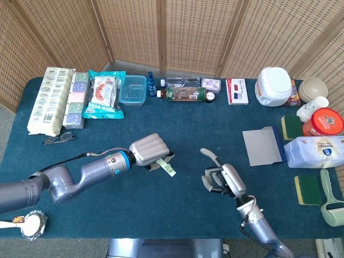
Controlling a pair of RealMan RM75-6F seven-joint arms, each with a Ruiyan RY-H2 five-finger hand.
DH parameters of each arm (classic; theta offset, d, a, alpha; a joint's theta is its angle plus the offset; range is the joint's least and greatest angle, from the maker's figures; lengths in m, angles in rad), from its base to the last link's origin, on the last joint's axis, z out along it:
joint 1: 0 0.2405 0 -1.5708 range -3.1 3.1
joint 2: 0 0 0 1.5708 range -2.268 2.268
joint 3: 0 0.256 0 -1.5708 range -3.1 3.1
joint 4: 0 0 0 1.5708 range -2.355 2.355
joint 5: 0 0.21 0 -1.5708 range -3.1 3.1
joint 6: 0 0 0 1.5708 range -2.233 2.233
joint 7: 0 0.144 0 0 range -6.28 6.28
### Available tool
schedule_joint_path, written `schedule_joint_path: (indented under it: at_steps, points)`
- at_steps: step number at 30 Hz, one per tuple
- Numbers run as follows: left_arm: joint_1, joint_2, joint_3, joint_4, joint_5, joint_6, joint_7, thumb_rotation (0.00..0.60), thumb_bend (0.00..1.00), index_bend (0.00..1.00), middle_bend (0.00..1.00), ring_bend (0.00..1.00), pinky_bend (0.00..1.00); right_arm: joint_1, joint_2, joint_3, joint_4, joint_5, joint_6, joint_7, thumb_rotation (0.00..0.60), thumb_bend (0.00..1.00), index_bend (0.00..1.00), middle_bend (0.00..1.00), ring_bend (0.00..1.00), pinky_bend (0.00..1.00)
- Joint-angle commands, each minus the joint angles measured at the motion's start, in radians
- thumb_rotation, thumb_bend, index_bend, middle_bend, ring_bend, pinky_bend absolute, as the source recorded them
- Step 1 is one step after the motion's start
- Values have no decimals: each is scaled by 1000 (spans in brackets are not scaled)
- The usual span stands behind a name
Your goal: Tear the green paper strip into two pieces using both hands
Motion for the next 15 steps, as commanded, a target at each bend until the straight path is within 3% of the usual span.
schedule_joint_path:
  at_steps: [1, 4, 15]
  points:
    - [-4, -2, 5, 0, -8, 0, 8, 600, 462, 690, 1000, 1000, 1000, 17, -4, -8, 2, 0, -19, 37, 508, 492, 280, 911, 998, 958]
    - [-7, -5, 9, 0, -17, 1, 14, 600, 462, 690, 1000, 1000, 1000, 26, -3, -12, 0, 2, -28, 49, 512, 490, 338, 930, 1000, 966]
    - [-24, -27, 19, 5, -44, -1, 32, 600, 461, 690, 1000, 1000, 1000, 67, -33, 0, -24, 29, -66, 40, 514, 419, 313, 950, 1000, 979]
